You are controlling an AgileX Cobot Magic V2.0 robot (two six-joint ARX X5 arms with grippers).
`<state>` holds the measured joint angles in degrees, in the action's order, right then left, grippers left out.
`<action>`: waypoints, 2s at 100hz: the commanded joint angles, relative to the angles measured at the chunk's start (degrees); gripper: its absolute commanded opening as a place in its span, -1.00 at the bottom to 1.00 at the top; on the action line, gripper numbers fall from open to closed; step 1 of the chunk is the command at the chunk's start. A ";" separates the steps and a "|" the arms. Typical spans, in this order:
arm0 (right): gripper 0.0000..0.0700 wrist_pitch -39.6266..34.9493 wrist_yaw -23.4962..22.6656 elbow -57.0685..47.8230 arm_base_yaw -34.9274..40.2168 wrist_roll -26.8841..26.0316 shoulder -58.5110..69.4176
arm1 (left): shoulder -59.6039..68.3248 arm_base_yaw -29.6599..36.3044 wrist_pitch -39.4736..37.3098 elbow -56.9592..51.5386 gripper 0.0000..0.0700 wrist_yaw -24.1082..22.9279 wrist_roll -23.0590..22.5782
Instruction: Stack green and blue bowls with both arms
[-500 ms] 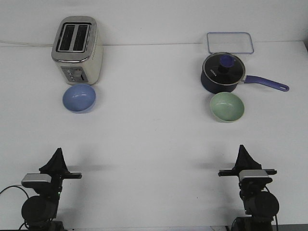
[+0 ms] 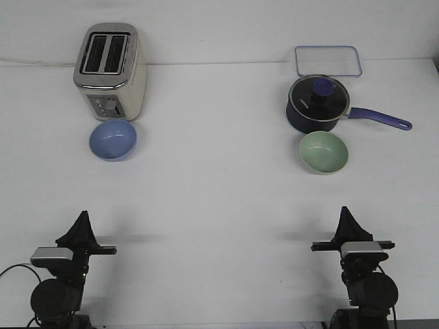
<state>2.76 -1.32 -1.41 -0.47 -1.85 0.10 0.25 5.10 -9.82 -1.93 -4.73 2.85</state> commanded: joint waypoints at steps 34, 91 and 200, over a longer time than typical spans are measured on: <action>-1.00 -11.04 4.74 -15.41 0.02 -2.34 6.73 | -0.07 0.00 -0.57 1.14 -0.97 -0.20 -0.26; -1.00 -47.89 5.77 -56.04 0.02 -2.89 41.20 | -0.07 0.00 -0.57 1.14 -0.97 -0.20 -0.26; 0.23 -56.61 5.64 -59.43 0.02 -3.19 48.46 | -0.07 0.00 -0.57 1.14 -0.97 -0.20 -0.26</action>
<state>-54.00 4.49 -59.77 -0.43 -4.43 48.14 0.27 5.10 -9.82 -1.93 -4.73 2.85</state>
